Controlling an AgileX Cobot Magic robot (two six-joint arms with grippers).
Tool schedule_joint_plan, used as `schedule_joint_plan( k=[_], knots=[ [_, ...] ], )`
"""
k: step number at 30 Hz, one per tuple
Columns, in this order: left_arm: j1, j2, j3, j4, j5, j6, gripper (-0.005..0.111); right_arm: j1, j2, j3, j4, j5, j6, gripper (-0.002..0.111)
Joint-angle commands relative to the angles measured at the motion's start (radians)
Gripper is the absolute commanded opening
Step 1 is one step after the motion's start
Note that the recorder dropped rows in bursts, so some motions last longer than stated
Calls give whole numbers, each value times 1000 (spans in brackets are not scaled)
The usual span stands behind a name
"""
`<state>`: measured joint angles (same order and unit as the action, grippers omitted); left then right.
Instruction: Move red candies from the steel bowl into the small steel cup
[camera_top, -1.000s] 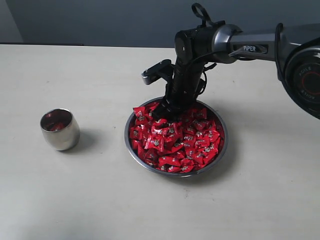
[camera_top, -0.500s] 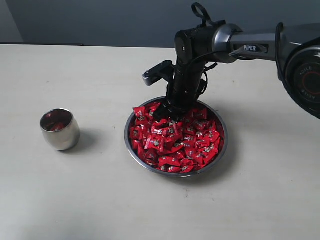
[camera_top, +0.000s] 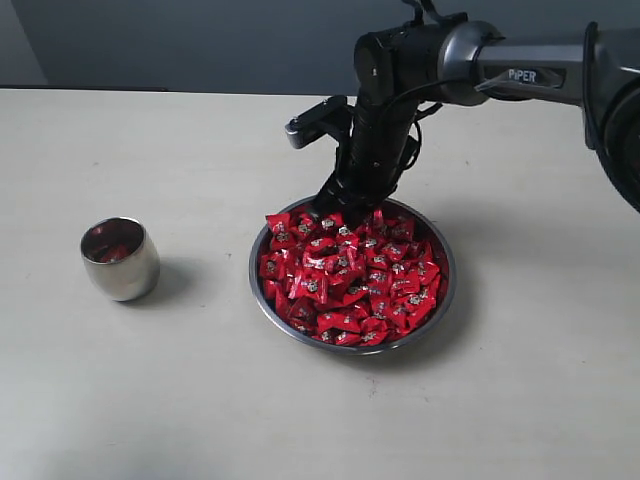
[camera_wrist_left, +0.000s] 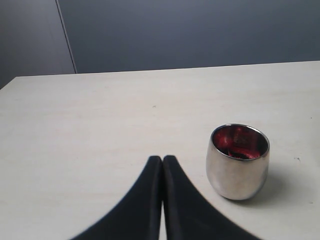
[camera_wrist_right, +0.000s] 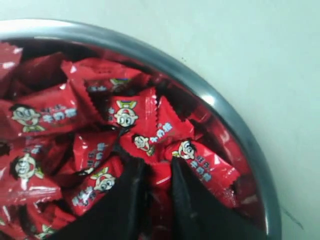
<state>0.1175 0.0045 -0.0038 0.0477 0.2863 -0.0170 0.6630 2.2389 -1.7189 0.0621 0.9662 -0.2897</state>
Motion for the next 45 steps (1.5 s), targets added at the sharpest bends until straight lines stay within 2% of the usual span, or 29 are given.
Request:
schedule_joint_plan(
  k=[1, 15, 28, 37, 45],
  knots=[
    [1, -4, 4, -2, -2, -2, 0, -4, -37, -1, -12, 2, 2, 7],
    [1, -4, 4, -2, -2, -2, 0, -4, -100, -1, -6, 22, 28, 7],
    [1, -4, 4, -2, -2, -2, 0, 0, -104, -1, 125, 11, 28, 7],
    [1, -4, 4, -2, -2, -2, 0, 62, -104, -3, 160, -52, -16, 7],
    [1, -4, 4, -2, -2, -2, 0, 96, -97, -115, 236, -58, -29, 7]
  ],
)
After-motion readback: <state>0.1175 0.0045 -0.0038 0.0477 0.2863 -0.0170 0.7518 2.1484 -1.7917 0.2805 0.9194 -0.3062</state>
